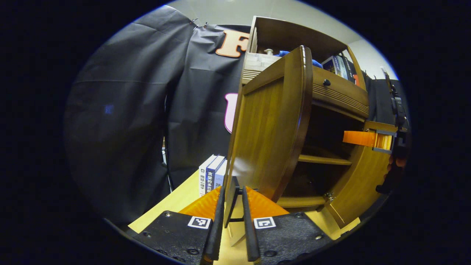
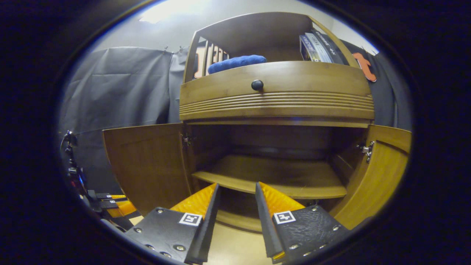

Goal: Open the right door of the double-door shoe cabinet with the right hand, and open the left door with the left hand.

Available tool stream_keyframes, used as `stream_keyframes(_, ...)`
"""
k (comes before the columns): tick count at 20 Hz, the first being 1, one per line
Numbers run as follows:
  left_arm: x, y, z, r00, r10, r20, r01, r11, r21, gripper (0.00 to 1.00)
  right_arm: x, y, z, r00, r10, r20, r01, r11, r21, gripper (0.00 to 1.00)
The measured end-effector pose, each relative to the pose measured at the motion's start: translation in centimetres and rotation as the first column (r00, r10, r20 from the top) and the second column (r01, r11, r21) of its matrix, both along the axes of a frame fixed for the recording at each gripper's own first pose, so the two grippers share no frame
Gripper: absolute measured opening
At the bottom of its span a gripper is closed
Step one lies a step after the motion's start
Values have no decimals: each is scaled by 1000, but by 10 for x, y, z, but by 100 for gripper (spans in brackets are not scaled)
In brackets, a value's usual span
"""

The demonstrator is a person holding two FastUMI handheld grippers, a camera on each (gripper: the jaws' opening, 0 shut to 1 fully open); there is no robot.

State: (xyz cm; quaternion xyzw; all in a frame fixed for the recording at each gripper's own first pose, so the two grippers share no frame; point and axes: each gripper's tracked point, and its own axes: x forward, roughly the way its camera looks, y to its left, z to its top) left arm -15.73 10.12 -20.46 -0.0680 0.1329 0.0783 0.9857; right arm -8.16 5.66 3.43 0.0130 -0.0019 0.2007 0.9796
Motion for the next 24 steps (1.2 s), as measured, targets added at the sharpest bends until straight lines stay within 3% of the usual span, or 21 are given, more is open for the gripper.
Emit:
stream_keyframes(1,-3,7,0,1000,13,4,-13,1000,5,27,1,2,-1,1000,3,-2,-3,1000,0,53)
stream_keyframes(2,-4,14,1,1000,26,3,-26,1000,4,27,1,2,-2,1000,7,-2,-7,1000,1,53)
stream_keyframes(3,-3,19,2,999,35,4,-35,999,3,27,1,3,-2,1000,10,-2,-10,1000,1,53)
stream_keyframes(4,-6,24,2,999,42,6,-43,999,1,27,1,5,-2,1000,12,-3,-12,1000,-1,60)
stream_keyframes(7,-7,35,3,998,59,11,-59,998,-4,27,2,8,-4,1000,17,-3,-17,1000,-9,53)
stream_keyframes(12,-8,37,5,999,37,17,-37,999,-6,27,3,10,-5,1000,17,-4,-17,1000,-17,53)
stream_keyframes(13,-9,39,6,999,40,22,-40,999,-12,27,2,10,-5,1000,16,-4,-16,1000,-19,57)
stream_keyframes(14,-11,41,8,999,45,27,-44,999,-17,27,3,9,-5,1000,15,-3,-15,1000,-20,53)
stream_keyframes(20,-26,83,10,989,146,23,-146,989,4,27,3,14,-6,1000,23,-4,-23,999,-23,53)
stream_keyframes(21,-29,87,11,987,158,25,-158,987,-5,27,3,17,-7,1000,27,-6,-27,999,-25,57)
stream_keyframes(24,-33,89,14,983,179,46,-175,982,-74,31,2,23,-8,999,41,-7,-41,999,-30,53)
